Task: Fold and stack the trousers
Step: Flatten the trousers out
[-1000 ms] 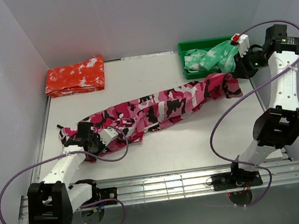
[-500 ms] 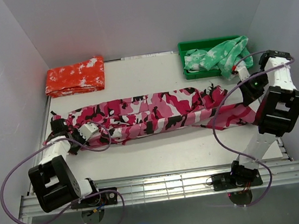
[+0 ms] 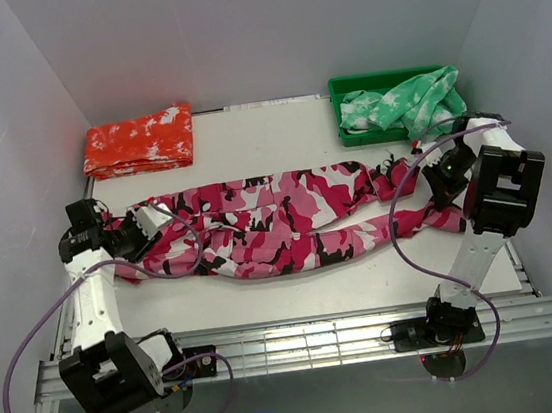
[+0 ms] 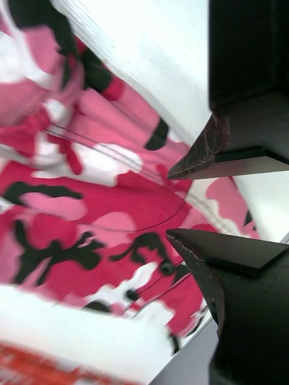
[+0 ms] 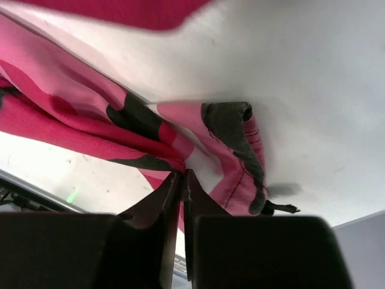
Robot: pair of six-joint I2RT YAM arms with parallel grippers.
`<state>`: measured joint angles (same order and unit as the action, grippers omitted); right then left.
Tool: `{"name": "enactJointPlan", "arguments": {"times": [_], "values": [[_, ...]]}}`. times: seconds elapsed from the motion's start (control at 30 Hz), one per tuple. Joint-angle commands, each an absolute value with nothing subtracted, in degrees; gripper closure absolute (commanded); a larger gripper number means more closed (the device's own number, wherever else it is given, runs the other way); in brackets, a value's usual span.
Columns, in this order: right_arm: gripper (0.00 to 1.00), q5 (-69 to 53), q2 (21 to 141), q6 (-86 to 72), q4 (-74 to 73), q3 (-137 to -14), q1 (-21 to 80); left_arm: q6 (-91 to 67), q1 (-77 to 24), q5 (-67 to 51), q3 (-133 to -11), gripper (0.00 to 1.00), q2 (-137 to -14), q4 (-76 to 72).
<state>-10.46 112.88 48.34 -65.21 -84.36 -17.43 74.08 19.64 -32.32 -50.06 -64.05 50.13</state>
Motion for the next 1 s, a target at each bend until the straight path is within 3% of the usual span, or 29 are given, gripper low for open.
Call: {"name": "enactJointPlan", "arguments": {"times": [0.0,0.33,0.53,0.7,0.73,0.8,0.87,0.9,0.97], "values": [[0.92,-12.22,111.09,43.25,-61.43,-86.48,-13.02,72.25,16.36,-42.88,-53.7,0.51,-61.44,56.59],[0.92,-9.49,114.17,41.65,-65.2,-89.56,-11.43,68.12,-9.91,-35.34,-47.29,0.5,-61.79,50.65],[0.92,-7.92,104.78,52.36,-71.53,-87.29,-11.6,66.19,-30.04,-29.36,-39.12,0.49,-67.67,34.55],[0.92,-4.22,99.94,57.29,-73.21,-84.99,-11.6,67.68,-33.22,-25.58,-36.83,0.71,-72.85,34.55],[0.92,-3.35,99.41,58.52,-74.0,-84.64,-11.6,66.37,-33.22,-25.05,-37.35,0.87,-73.56,34.45],[0.92,2.25,95.57,62.9,-74.79,-82.11,-11.6,62.86,-31.74,-30.45,-42.51,0.98,-70.6,44.85],[0.92,10.06,89.77,73.67,-74.79,-74.48,-11.69,61.44,-30.5,-36.98,-48.14,1.0,-60.97,58.02],[0.92,14.11,81.04,84.79,-74.88,-66.79,-11.69,57.26,-29.8,-37.87,-50.95,1.0,-55.34,63.66],[0.92,15.37,78.32,89.98,-74.88,-63.12,-11.78,54.26,-29.1,-38.84,-53.07,1.0,-54.41,65.39]]}}
